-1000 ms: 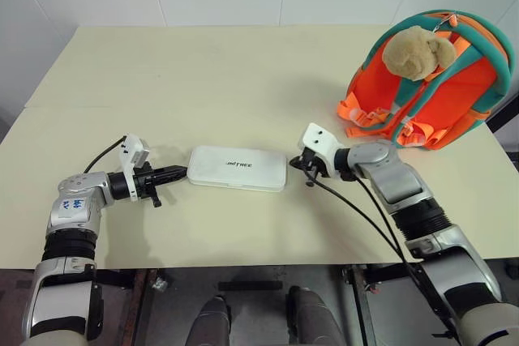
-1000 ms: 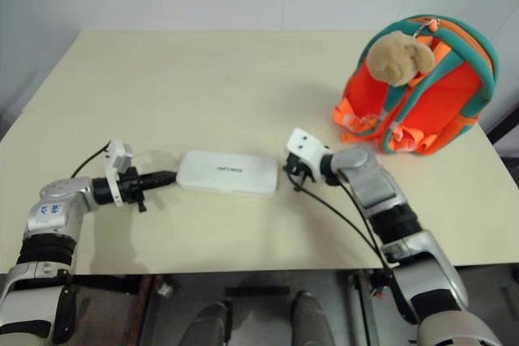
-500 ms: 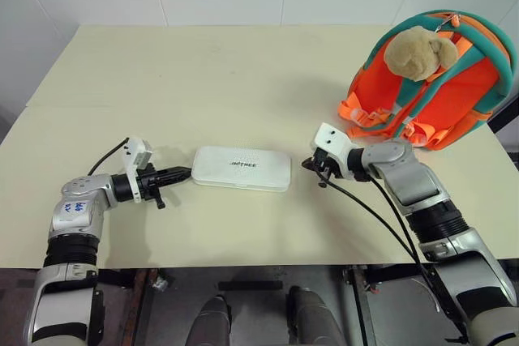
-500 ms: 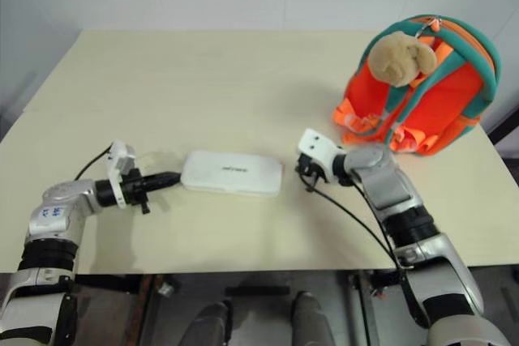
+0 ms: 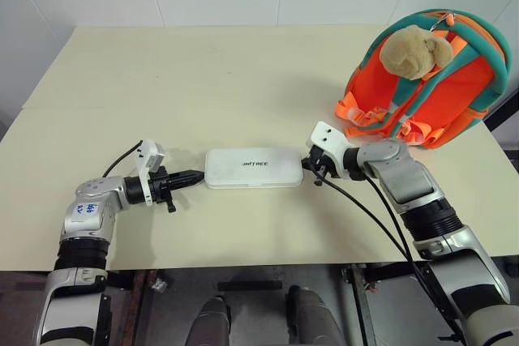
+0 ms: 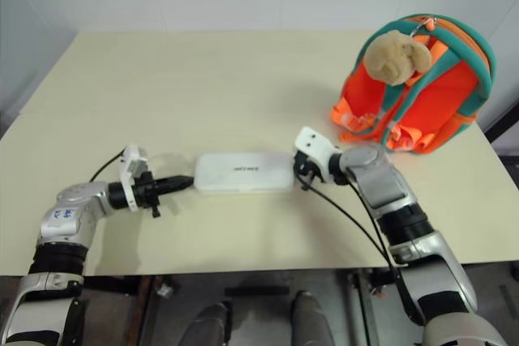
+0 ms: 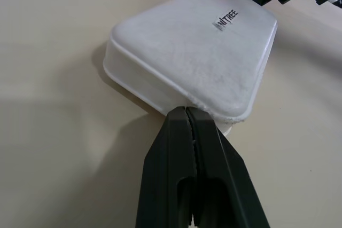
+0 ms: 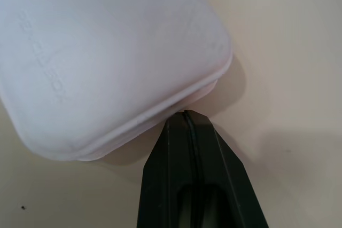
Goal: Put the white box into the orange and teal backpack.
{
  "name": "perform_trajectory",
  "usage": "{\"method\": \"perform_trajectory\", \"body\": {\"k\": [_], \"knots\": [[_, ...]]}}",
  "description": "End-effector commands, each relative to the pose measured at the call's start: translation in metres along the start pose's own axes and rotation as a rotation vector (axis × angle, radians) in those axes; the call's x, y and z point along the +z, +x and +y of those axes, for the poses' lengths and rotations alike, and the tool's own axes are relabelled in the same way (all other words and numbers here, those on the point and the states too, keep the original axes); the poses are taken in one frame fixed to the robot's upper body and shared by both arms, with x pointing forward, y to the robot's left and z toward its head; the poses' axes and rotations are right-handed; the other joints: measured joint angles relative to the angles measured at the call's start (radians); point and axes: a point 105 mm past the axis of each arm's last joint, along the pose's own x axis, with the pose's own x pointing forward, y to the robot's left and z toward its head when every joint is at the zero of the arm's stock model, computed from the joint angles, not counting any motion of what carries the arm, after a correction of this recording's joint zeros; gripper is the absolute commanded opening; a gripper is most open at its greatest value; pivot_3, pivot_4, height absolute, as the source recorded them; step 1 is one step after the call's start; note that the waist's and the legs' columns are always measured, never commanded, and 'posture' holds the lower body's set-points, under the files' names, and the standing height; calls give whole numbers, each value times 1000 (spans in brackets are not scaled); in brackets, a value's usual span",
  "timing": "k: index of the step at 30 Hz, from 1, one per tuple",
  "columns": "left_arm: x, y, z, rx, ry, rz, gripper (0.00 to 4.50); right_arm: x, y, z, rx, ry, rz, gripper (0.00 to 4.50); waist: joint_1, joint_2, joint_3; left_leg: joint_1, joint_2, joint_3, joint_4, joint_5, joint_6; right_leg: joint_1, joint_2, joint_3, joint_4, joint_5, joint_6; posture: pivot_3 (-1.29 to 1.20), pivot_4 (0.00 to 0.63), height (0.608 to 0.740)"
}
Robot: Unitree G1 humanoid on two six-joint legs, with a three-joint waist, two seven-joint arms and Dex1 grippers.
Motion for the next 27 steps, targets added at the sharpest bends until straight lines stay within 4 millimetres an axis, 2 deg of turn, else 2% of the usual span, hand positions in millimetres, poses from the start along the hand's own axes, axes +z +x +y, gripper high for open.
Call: {"method": "perform_trajectory", "body": {"k": [1,8,15,20,22,23,27], "knots": [[7,5,-6,-31,29,-33,21,16,1,2,17,-35,-50,0,0,0,0,0,0,0,0,0,0,0,0,0,0,0,0,0,150,740],[7,-1,0,10,43,-35,21,8,-5,8,36,-23,-25,0,1,0,0,0,0,0,0,0,0,0,0,0,-1,0,0,0,150,740],[11,5,0,7,57,-42,21,6,-6,8,27,-12,-17,0,1,0,0,0,0,0,0,0,0,0,0,0,-1,0,0,0,150,740],[18,-15,-4,6,106,-8,21,-3,-20,1,12,-15,9,0,0,0,0,0,0,0,-1,0,0,0,0,0,-2,0,0,0,150,740],[26,-35,-6,21,143,15,0,-6,-34,-2,15,-21,13,354,0,0,0,-1,0,0,-1,-1,0,0,0,0,-2,0,0,0,150,740],[29,-43,-7,27,145,25,190,-7,-39,-3,15,-24,13,521,0,0,0,-1,0,0,-2,-1,-1,0,0,0,-3,0,0,0,150,740],[40,-64,-9,50,139,15,1173,-11,-57,-7,17,-38,25,1809,0,0,0,-1,0,1,-3,-1,0,0,0,0,-5,0,0,0,150,740]]}}
